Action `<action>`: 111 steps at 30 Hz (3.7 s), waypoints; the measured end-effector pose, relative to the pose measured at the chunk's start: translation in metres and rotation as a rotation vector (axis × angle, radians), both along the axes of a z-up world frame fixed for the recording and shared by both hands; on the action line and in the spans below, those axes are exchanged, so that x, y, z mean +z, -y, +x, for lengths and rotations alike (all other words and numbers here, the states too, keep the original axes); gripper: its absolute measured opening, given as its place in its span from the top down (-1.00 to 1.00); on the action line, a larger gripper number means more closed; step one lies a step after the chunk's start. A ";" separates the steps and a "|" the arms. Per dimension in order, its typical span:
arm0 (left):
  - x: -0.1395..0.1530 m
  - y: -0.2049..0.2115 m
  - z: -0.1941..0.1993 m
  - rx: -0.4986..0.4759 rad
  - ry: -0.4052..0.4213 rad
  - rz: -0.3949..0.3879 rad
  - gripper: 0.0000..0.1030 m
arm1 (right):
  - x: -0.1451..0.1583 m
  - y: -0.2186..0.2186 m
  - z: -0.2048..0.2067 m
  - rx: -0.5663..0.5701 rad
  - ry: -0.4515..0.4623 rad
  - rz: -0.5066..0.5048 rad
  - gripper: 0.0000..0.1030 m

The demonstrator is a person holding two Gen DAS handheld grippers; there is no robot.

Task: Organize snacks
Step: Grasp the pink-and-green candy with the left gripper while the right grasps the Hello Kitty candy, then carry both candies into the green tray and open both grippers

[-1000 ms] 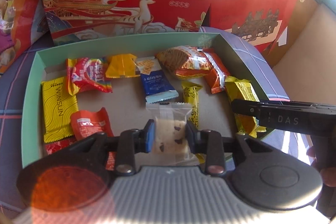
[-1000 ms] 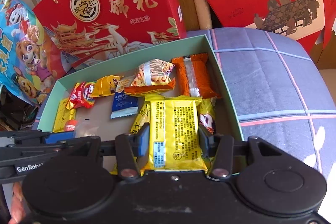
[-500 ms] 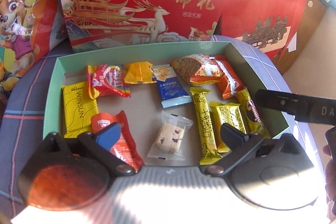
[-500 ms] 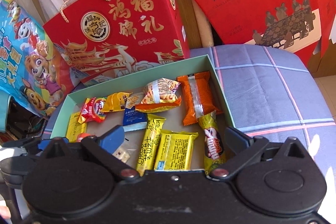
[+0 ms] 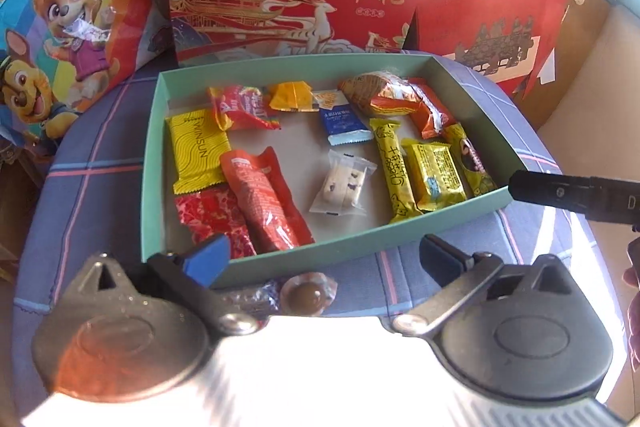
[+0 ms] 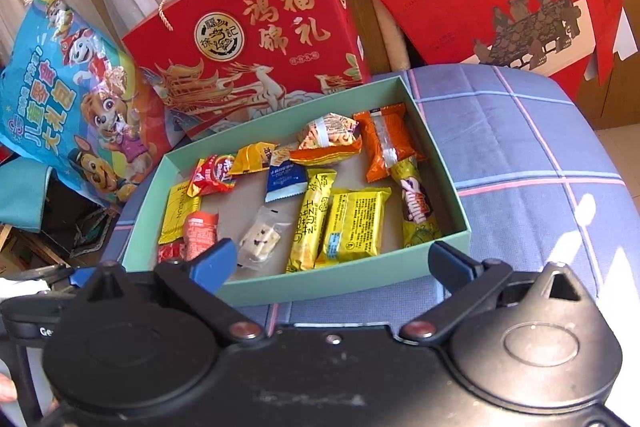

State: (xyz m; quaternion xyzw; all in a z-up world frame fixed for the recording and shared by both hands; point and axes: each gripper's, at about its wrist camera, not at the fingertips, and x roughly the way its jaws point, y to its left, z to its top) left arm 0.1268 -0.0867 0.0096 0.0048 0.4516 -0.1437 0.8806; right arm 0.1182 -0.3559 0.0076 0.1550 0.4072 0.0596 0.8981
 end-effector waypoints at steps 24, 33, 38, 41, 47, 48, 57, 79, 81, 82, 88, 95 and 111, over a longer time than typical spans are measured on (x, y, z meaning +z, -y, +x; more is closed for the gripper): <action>-0.076 -0.094 -0.039 0.117 -0.156 0.090 -0.99 | -0.077 -0.065 -0.033 0.151 -0.078 -0.253 0.33; -0.074 -0.068 -0.052 0.067 -0.066 0.164 0.46 | -0.076 -0.078 -0.047 0.131 -0.082 -0.213 0.58; -0.070 -0.076 -0.055 0.098 -0.074 0.130 0.51 | -0.072 -0.075 -0.050 0.125 -0.101 -0.166 0.60; -0.065 -0.086 -0.058 0.104 -0.076 0.103 0.51 | -0.068 -0.073 -0.053 0.117 -0.096 -0.149 0.60; -0.042 -0.092 -0.063 0.089 -0.043 0.079 0.51 | -0.048 -0.070 -0.055 0.120 -0.058 -0.107 0.60; -0.036 -0.091 -0.062 0.085 -0.032 0.071 0.51 | -0.040 -0.070 -0.054 0.119 -0.041 -0.100 0.60; 0.008 -0.063 -0.024 0.034 0.046 -0.009 0.51 | 0.009 -0.065 -0.015 0.106 0.059 -0.024 0.60; -0.016 -0.002 0.110 -0.026 -0.024 -0.022 0.50 | -0.010 -0.063 0.101 0.068 -0.007 0.027 0.60; -0.020 0.001 0.118 -0.030 -0.028 -0.013 0.50 | -0.013 -0.062 0.110 0.064 -0.011 0.026 0.60; -0.021 0.002 0.121 -0.030 -0.030 -0.009 0.50 | -0.014 -0.061 0.113 0.063 -0.013 0.027 0.60; -0.027 0.005 0.137 -0.026 -0.038 0.003 0.50 | -0.020 -0.060 0.129 0.062 -0.021 0.031 0.60; -0.028 0.005 0.149 -0.009 -0.037 0.025 0.48 | -0.020 -0.057 0.136 0.051 -0.023 0.033 0.58; -0.005 -0.022 0.115 0.083 0.000 0.077 -1.00 | 0.008 -0.062 0.101 0.035 0.016 -0.023 -1.00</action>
